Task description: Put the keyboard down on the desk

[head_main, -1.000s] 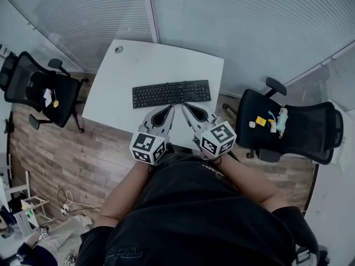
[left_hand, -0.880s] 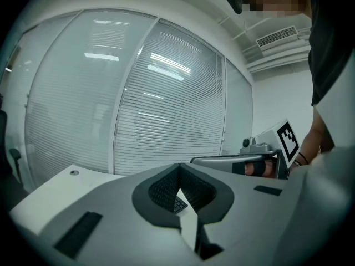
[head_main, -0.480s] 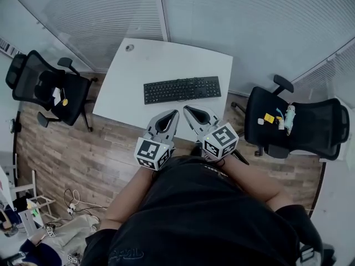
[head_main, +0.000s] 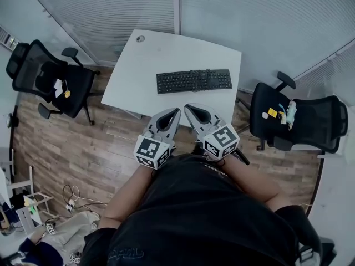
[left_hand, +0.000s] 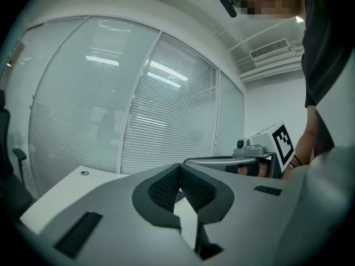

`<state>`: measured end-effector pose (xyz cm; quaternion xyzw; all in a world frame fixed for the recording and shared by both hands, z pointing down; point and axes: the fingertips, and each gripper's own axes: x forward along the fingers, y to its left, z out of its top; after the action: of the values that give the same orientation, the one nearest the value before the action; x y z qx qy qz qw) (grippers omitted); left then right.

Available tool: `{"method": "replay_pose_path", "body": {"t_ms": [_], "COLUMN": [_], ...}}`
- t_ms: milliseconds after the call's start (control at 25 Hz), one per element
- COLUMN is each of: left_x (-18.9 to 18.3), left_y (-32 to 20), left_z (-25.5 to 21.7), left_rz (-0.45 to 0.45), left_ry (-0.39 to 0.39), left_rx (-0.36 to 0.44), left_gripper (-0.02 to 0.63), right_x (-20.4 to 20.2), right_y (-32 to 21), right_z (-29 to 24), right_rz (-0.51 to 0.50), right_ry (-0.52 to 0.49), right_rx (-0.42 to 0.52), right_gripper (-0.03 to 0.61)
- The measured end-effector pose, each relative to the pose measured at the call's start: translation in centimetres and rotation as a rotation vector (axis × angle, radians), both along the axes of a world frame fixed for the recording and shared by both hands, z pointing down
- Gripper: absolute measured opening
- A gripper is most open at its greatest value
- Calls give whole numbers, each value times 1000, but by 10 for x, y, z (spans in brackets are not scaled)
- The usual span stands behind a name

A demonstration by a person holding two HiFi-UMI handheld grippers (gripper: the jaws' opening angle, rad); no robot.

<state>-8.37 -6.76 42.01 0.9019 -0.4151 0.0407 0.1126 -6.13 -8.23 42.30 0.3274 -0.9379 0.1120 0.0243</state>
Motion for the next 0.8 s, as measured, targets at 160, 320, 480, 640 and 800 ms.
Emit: {"method": "replay_pose_path", "body": {"t_ms": [160, 320, 480, 640, 800], "left_x": [-27, -43, -49, -44, -38], "left_y": [21, 45, 68, 85, 93], "left_z": [0, 1, 8, 9, 7], "left_rz": [19, 51, 92, 137, 142], "left_ry": [5, 7, 19, 40, 64], "left_rx": [-5, -4, -19, -25, -22], "left_gripper": [15, 15, 15, 15, 15], "right_x": [-27, -43, -49, -44, -37], "right_y": [23, 49, 76, 94, 106], "right_z": [-2, 1, 6, 9, 7], "right_rz": [16, 46, 81, 111, 125], "right_ry": [6, 17, 30, 45, 45], "right_rx": [6, 5, 3, 2, 1], "right_gripper": [21, 21, 21, 21, 21]}}
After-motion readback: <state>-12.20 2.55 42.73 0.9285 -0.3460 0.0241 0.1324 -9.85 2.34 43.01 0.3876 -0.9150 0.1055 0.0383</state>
